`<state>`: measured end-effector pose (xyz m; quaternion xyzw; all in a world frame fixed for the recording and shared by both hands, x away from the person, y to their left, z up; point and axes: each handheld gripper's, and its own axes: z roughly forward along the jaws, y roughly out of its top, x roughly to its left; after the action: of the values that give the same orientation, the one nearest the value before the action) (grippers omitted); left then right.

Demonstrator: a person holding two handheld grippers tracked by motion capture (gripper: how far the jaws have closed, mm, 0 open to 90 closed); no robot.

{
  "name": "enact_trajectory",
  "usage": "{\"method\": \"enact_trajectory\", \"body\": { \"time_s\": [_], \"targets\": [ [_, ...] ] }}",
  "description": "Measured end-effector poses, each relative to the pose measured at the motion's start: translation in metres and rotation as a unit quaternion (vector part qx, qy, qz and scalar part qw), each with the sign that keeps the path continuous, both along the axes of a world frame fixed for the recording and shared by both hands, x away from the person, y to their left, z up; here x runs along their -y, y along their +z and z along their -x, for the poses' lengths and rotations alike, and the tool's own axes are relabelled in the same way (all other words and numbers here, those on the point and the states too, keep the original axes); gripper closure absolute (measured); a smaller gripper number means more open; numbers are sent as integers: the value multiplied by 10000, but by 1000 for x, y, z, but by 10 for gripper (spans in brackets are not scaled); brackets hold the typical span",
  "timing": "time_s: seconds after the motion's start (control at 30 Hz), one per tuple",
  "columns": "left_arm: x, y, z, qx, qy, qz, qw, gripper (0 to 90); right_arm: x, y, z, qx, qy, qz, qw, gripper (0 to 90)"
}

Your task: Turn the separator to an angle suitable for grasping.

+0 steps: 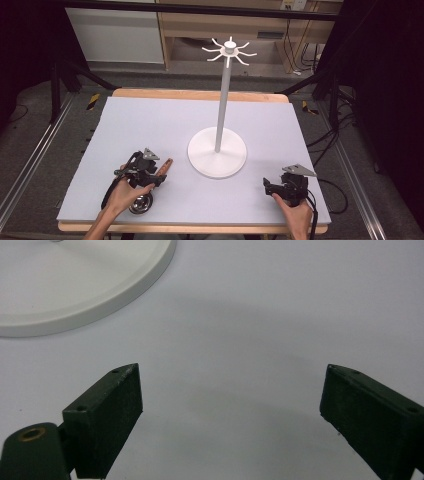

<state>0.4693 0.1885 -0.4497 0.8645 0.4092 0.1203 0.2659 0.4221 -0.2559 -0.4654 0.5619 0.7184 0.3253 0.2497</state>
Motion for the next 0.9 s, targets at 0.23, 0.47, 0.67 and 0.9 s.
{"method": "enact_trajectory", "body": {
  "time_s": [0.23,0.47,0.67,0.9],
  "targets": [
    [1,-6,-1,-123,13,-182,9998,565,-1,-1,0,-25,-13,-28,10000,103],
    [1,-7,-3,-228,79,-258,9994,608,0,-1,-1,-35,32,5,10000,103],
    [4,-6,-5,-325,106,-349,9988,610,0,-1,-1,-53,18,-8,10000,103],
    [4,-4,-6,-374,175,-433,9982,665,0,-2,-1,-70,40,-9,10000,103]
  ]
}}
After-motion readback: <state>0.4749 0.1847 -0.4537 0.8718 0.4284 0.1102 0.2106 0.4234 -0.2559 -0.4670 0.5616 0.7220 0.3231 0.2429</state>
